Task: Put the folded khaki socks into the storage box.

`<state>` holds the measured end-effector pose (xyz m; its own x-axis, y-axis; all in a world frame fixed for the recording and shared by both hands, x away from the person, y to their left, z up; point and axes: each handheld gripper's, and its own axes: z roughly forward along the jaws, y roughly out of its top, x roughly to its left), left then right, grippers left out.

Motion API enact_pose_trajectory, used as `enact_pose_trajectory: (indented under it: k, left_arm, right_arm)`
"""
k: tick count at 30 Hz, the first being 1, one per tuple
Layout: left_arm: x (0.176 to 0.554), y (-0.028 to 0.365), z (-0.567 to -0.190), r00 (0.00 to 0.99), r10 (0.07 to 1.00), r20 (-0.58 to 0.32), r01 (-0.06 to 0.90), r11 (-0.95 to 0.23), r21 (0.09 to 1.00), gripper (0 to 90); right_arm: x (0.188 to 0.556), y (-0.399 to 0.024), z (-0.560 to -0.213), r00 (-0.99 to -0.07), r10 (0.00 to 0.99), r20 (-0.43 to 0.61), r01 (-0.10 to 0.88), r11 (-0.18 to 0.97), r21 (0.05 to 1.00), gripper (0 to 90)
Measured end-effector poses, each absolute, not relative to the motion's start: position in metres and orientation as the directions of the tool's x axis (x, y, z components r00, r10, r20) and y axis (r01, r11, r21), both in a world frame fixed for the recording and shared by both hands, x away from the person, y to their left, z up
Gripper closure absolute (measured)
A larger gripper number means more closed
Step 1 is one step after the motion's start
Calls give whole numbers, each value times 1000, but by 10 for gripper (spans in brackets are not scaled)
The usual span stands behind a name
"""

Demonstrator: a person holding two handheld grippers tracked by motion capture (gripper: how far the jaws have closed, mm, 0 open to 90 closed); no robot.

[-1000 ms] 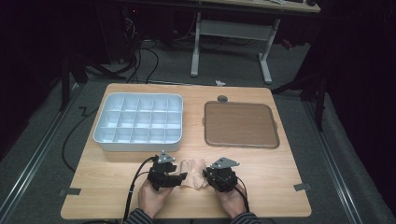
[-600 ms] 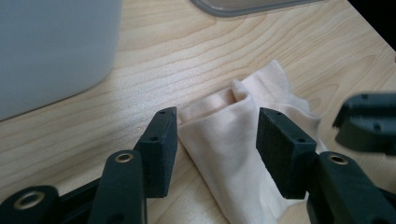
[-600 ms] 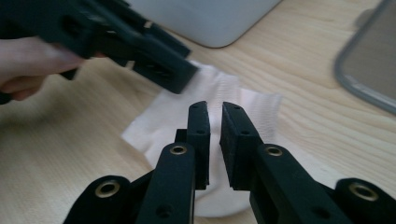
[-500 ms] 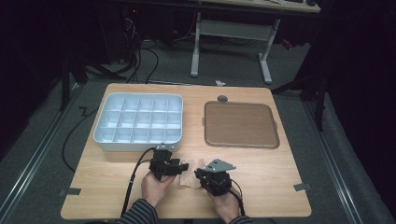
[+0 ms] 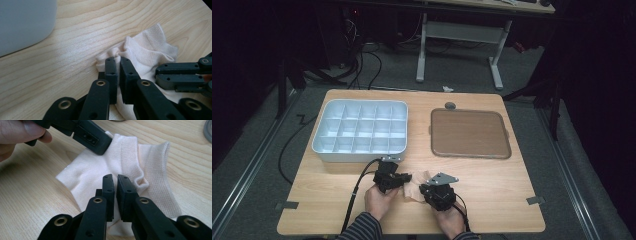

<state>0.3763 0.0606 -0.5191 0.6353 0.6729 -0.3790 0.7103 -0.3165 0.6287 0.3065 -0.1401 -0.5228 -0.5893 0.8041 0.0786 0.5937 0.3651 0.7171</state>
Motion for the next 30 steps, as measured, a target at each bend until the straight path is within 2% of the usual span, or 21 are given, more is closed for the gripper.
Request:
enact_pose_trajectory:
  k: [30]
  left_arm:
    - [360,72,-497,673,618,-405,674,-288,680,873]
  right_arm:
    - [309,-134,-524,-596,798,91,601,369,709,891]
